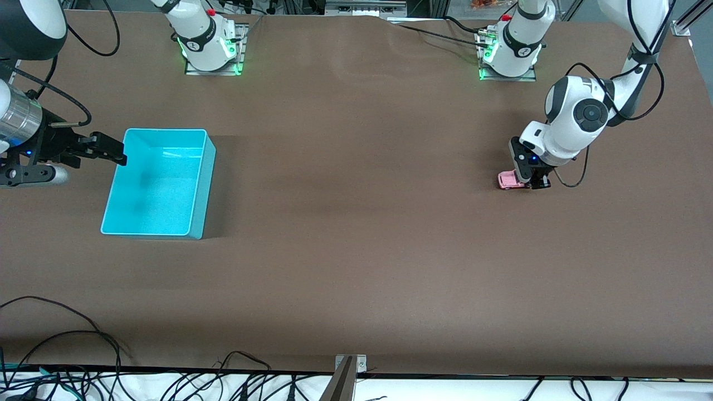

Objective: Wind and store pink jeep toy

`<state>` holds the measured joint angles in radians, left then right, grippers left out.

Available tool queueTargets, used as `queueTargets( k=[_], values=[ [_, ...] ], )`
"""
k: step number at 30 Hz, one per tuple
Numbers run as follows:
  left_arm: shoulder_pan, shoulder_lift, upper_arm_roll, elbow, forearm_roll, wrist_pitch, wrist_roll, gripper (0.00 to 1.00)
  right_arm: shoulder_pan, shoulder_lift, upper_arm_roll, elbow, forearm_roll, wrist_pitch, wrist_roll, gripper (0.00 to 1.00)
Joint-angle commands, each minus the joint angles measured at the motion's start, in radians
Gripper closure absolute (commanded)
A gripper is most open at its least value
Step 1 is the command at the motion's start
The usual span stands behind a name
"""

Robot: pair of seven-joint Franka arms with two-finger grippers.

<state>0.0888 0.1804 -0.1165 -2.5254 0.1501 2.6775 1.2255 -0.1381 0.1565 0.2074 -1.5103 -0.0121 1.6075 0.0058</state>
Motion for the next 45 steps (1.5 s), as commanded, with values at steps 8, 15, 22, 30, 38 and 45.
queueTargets(
  k=[8, 15, 22, 30, 38, 45],
  values=[
    [0.017, 0.068, -0.003, 0.004, -0.02, 0.004, 0.008, 1.0, -0.002, 0.001, 0.003, 0.01, -0.011, -0.003, 0.011, 0.0],
    [0.022, 0.074, 0.003, 0.004, -0.018, 0.004, 0.015, 1.0, -0.002, 0.002, 0.003, 0.012, -0.011, -0.003, 0.011, 0.0],
    [0.037, 0.08, 0.008, 0.01, 0.003, 0.005, 0.022, 1.0, -0.002, 0.002, 0.003, 0.01, -0.011, -0.003, 0.011, 0.0],
    [0.037, 0.079, 0.06, 0.01, 0.074, 0.005, 0.02, 1.0, -0.002, 0.002, 0.003, 0.01, -0.011, -0.003, 0.011, 0.0],
    [0.037, 0.082, 0.113, 0.008, 0.131, 0.01, 0.057, 1.0, -0.002, 0.002, 0.003, 0.01, -0.011, -0.003, 0.011, 0.0],
    [0.037, 0.108, 0.188, 0.008, 0.134, 0.044, 0.123, 1.0, -0.002, 0.002, 0.003, 0.012, -0.011, -0.003, 0.011, 0.0]
  ],
)
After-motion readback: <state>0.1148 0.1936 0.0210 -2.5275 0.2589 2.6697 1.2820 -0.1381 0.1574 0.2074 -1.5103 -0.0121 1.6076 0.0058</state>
